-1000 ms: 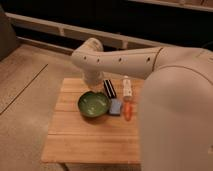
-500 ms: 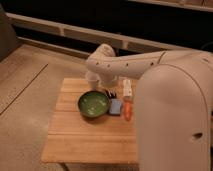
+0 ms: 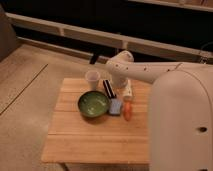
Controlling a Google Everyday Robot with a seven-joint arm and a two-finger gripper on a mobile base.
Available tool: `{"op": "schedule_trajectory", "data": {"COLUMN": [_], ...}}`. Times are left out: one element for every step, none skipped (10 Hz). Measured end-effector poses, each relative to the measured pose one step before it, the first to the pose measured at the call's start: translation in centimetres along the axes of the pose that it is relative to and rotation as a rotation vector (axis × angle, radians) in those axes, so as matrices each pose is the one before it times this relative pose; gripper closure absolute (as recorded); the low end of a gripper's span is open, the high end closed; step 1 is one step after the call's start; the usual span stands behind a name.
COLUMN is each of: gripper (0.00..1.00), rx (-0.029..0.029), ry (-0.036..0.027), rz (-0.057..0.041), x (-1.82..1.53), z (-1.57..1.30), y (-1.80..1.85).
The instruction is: Push the eraser across the table
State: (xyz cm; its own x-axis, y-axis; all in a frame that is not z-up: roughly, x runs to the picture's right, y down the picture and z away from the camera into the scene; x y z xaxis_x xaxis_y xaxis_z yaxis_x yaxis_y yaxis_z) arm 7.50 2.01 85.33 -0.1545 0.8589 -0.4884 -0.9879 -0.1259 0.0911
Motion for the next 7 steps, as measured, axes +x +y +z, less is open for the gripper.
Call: {"op": "schedule_trajectory", "data": {"gripper": [1.0, 1.0, 1.0, 1.0, 1.0, 1.0, 1.0], "rx": [-0.00406, 0.00326, 0.01447, 0.0408, 0.03998, 0.02609, 0.02638], "ry": [0.00189, -0.00451, -0.01001, -0.02008, -0.01113, -0.00647, -0.00904], "rz": [-0.0064, -0.00626, -0.00214, -0.00287, -0.00353, -0.00841, -0.01436], "x": [0.146, 0.001, 0.005, -0.148, -0.143, -0.093, -0.234], "z": [-0.051, -0.181, -0.21, -0.069, 0.28, 0.27, 0.353], "y": [0.532, 0.144, -0.065, -0.603, -0.519, -0.101, 0.194]}}
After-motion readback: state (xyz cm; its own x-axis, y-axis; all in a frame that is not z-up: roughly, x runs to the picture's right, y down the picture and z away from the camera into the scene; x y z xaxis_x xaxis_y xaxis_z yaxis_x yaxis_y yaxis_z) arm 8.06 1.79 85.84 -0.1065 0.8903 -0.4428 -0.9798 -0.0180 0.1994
